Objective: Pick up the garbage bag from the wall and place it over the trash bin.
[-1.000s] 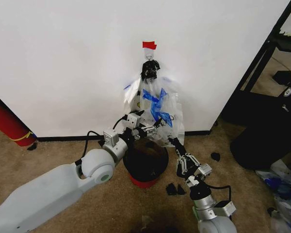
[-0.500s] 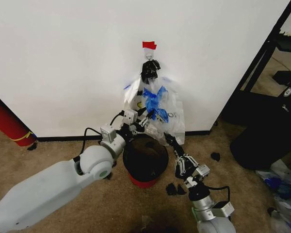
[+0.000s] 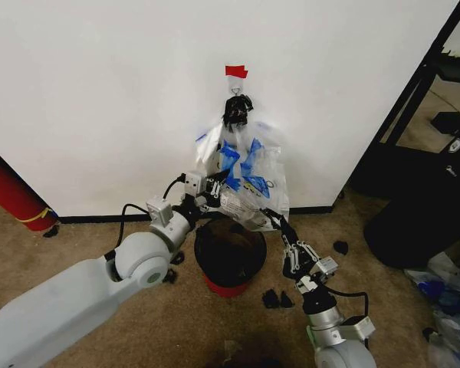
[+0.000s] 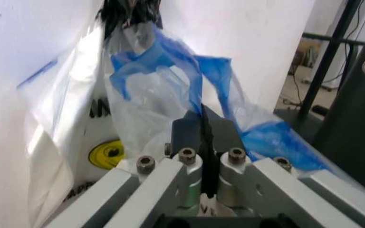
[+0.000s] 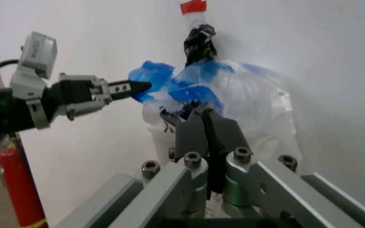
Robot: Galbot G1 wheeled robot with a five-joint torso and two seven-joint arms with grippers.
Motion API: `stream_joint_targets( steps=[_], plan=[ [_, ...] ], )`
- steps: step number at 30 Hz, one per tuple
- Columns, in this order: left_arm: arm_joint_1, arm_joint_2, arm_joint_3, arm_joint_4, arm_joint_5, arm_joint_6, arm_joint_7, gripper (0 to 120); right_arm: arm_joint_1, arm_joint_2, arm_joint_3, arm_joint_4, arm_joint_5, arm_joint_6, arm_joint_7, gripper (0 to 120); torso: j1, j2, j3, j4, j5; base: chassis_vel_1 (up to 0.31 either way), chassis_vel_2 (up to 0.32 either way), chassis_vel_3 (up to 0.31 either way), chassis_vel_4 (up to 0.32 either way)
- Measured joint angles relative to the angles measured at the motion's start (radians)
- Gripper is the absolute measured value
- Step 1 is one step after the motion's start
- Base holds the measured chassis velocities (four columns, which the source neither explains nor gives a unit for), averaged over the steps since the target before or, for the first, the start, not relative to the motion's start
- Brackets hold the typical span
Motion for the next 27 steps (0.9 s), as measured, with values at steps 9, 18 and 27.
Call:
stream_joint_targets(
  steps=[9,18,27],
  plan=[
    [0.031,-0.031,-0.033,-0.03,0.001,0.003,-0.018,0,-0.038,-0.128,0.052,0.042,-0.135,-0.084,0.093,16,0.0,0.0,0.0,-0.0005,0.0,0.0,0.0,0.0,0.0],
    [0.097,-0.022,-0.12,-0.081,-0.001,0.01,-0.035,0,-0.032,-0.326,0.088,0.084,-0.124,-0.127,0.202,47,0.0,0.0,0.0,-0.0001,0.0002,0.0,0.0,0.0,0.0],
    [0.071,-0.054,-0.049,-0.081,-0.005,0.021,-0.04,0,0.173,-0.559,0.024,0.103,-0.029,-0.249,0.317,79,0.0,0.0,0.0,-0.0004,0.0,0.0,0.0,0.0,0.0]
  ],
)
